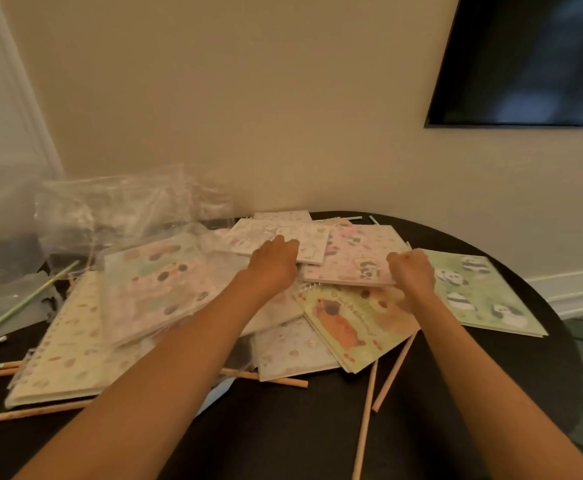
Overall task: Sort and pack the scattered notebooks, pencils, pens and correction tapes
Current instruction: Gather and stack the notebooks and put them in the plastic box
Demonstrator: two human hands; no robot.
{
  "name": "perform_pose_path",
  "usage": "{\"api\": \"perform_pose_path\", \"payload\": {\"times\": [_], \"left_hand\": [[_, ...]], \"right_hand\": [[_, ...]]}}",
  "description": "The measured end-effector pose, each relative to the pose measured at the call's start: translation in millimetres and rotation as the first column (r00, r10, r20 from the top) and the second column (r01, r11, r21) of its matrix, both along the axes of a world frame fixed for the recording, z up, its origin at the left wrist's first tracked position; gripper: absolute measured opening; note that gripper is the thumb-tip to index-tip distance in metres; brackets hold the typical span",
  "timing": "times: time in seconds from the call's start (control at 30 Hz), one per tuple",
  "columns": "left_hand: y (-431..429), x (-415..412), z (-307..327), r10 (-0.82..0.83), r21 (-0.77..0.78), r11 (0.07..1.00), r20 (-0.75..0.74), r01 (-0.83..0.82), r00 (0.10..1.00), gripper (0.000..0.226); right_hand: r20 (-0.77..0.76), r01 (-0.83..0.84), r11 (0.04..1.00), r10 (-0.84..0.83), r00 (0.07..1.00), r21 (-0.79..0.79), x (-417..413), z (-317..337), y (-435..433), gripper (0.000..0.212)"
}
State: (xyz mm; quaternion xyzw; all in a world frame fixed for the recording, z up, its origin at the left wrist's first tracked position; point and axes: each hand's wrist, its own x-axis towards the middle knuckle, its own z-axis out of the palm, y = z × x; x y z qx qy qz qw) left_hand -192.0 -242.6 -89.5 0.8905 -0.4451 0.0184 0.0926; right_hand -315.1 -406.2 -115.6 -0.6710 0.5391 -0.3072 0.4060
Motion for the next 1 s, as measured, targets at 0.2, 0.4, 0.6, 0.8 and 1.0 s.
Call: {"api": "perform_pose_path", "payload": {"times": [0.2, 0.4, 0.6, 0.8, 1.0], "left_hand": [[-35, 18, -27, -0.060, 0.203, 0.979, 0.105, 0.038, 0.993, 0.045], [-48, 29, -32, -0.036, 0.214, 0.977, 0.186, -0.005, 0.982, 0.048], [-44, 46, -8, -0.034, 0.068, 0.998, 0.327, 0.012, 0.944, 0.033], [-38, 65, -7, -0.030, -0.007, 0.999, 0.327, 0.034, 0.944, 0.039], [-41, 70, -18, -0.047, 0.085, 0.996, 0.260, 0.025, 0.965, 0.022]], "right_hand": [[0.002, -0.182, 0.911, 0.195, 0.981, 0.369, 11, 0, -16, 0.018], [0.119, -0.244, 0.922, 0.217, 0.969, 0.301, 14, -10, -29, 0.012], [0.423, -0.199, 0.901, 0.019, 0.906, 0.385, 30, -19, -32, 0.018], [0.476, -0.183, 0.908, -0.020, 0.879, 0.377, 60, -13, -44, 0.015], [0.416, -0.397, 0.830, 0.224, 0.881, 0.393, 87, 2, -37, 0.028]]}}
